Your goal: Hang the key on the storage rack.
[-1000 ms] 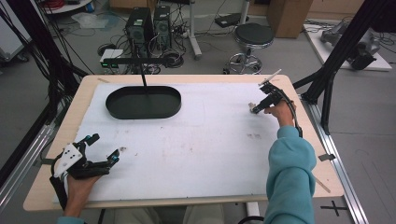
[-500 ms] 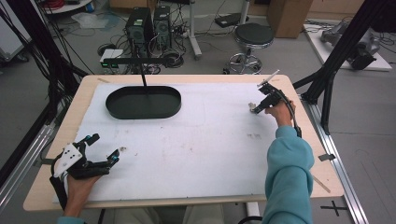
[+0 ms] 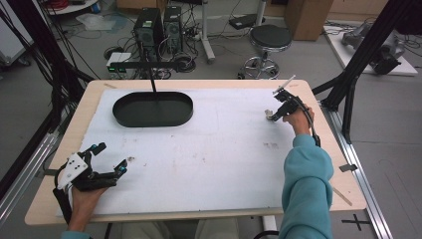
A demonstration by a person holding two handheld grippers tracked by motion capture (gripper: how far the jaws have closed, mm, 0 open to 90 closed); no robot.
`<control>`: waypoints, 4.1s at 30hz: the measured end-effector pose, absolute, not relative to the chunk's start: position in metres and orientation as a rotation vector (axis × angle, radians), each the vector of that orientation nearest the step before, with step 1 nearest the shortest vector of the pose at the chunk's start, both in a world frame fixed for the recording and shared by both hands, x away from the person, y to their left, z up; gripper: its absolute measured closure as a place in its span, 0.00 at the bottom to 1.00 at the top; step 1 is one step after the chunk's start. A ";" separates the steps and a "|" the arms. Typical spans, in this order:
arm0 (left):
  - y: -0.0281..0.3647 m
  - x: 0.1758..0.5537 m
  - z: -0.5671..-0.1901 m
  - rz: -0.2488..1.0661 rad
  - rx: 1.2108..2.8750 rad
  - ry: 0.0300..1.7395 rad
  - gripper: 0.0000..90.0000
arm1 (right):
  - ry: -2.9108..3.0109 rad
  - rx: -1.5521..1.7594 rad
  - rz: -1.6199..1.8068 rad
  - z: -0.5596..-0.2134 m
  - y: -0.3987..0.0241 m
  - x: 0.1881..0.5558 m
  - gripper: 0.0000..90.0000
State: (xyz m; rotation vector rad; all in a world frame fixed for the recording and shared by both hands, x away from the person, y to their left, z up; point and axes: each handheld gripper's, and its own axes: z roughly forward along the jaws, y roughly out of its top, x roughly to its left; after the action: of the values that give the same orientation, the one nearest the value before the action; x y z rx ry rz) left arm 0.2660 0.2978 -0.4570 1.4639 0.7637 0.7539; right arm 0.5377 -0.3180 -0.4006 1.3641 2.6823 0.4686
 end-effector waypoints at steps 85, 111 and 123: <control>0.231 0.346 -0.311 0.266 1.714 0.397 0.04 | 2.603 0.268 1.729 -0.282 -0.164 0.398 0.99; 0.174 0.363 -0.296 0.184 1.786 0.270 0.04 | 2.606 0.108 1.817 -0.287 -0.133 0.393 0.99; 0.162 0.365 -0.300 0.147 1.807 0.252 0.04 | 2.626 0.091 1.833 -0.290 -0.129 0.394 0.99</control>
State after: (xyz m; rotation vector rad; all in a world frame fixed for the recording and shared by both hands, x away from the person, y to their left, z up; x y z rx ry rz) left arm 0.3651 0.1622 -0.2999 1.8074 0.2515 0.1465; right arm 0.3944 -0.1292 -0.2904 0.0910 2.6257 1.8331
